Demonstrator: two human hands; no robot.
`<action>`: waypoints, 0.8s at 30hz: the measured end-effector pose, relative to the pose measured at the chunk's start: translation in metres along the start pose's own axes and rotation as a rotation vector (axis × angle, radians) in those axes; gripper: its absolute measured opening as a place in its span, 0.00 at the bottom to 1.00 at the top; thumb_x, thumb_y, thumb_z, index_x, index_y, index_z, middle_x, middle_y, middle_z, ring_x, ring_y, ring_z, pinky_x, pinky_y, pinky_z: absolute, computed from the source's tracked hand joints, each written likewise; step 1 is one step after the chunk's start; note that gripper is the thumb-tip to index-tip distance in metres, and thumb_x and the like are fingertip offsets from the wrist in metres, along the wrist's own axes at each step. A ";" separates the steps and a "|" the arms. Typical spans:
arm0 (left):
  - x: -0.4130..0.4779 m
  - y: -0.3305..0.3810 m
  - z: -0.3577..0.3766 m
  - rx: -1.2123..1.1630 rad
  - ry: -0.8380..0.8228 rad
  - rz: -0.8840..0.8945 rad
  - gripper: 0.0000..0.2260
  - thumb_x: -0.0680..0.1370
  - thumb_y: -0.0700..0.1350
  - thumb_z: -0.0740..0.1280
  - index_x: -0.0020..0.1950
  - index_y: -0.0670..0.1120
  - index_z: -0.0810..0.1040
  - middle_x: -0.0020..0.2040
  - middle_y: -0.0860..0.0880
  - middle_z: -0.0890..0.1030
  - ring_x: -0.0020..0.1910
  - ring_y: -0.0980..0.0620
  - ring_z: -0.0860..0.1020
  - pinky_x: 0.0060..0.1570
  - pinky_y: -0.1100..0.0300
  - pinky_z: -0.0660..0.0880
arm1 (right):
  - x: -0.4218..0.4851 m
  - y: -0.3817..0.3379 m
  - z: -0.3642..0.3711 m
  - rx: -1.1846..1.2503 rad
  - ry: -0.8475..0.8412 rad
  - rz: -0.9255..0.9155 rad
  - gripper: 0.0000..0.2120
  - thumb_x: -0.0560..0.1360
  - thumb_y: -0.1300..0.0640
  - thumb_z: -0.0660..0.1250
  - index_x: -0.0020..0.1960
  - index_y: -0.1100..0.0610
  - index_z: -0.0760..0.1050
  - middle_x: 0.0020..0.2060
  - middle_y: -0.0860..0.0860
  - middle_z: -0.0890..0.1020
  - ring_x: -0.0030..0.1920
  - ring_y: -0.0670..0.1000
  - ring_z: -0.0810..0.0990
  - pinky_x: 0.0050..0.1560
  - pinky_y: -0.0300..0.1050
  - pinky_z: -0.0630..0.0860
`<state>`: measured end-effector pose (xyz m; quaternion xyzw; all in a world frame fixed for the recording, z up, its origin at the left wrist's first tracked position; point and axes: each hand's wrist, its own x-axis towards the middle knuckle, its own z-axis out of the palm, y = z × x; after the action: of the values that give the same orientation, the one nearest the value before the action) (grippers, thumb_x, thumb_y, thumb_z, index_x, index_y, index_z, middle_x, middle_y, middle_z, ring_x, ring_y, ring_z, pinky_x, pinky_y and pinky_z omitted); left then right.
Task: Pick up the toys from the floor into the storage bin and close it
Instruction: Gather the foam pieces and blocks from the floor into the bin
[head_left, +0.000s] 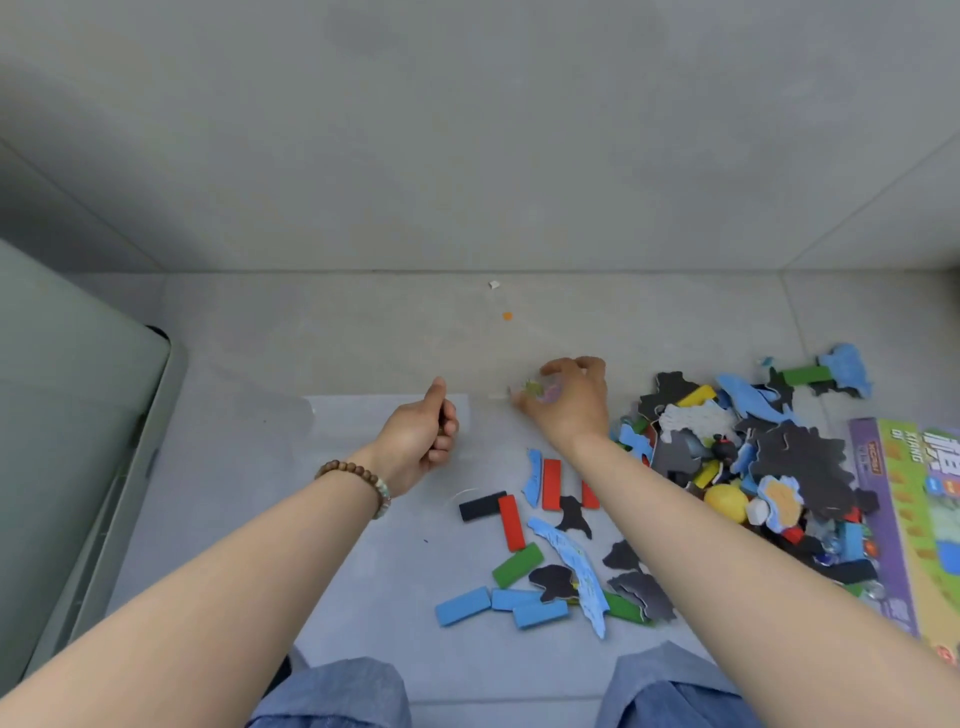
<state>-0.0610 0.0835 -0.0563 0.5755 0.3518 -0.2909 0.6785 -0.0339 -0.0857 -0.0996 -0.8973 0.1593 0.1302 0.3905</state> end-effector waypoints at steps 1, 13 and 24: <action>-0.002 -0.003 0.000 0.007 0.008 0.001 0.19 0.82 0.55 0.54 0.35 0.46 0.65 0.22 0.53 0.66 0.19 0.57 0.61 0.17 0.68 0.57 | -0.001 -0.002 0.004 0.016 0.030 0.033 0.19 0.69 0.53 0.73 0.57 0.56 0.74 0.63 0.53 0.63 0.62 0.52 0.68 0.55 0.38 0.68; 0.000 -0.013 -0.006 0.049 -0.008 -0.043 0.18 0.81 0.55 0.55 0.36 0.46 0.67 0.28 0.50 0.67 0.22 0.56 0.62 0.19 0.68 0.60 | 0.004 0.009 -0.008 0.051 -0.086 0.011 0.13 0.69 0.58 0.74 0.52 0.56 0.78 0.54 0.55 0.74 0.46 0.48 0.73 0.40 0.33 0.68; -0.004 -0.018 0.002 -0.201 -0.128 -0.152 0.19 0.83 0.52 0.53 0.49 0.39 0.76 0.46 0.44 0.79 0.43 0.48 0.79 0.40 0.59 0.80 | -0.021 -0.008 -0.033 0.486 -0.178 0.073 0.13 0.66 0.65 0.75 0.41 0.51 0.75 0.40 0.49 0.74 0.33 0.45 0.72 0.34 0.32 0.70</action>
<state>-0.0772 0.0783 -0.0628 0.4564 0.3778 -0.3409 0.7299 -0.0467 -0.1010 -0.0646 -0.7559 0.1830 0.1804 0.6022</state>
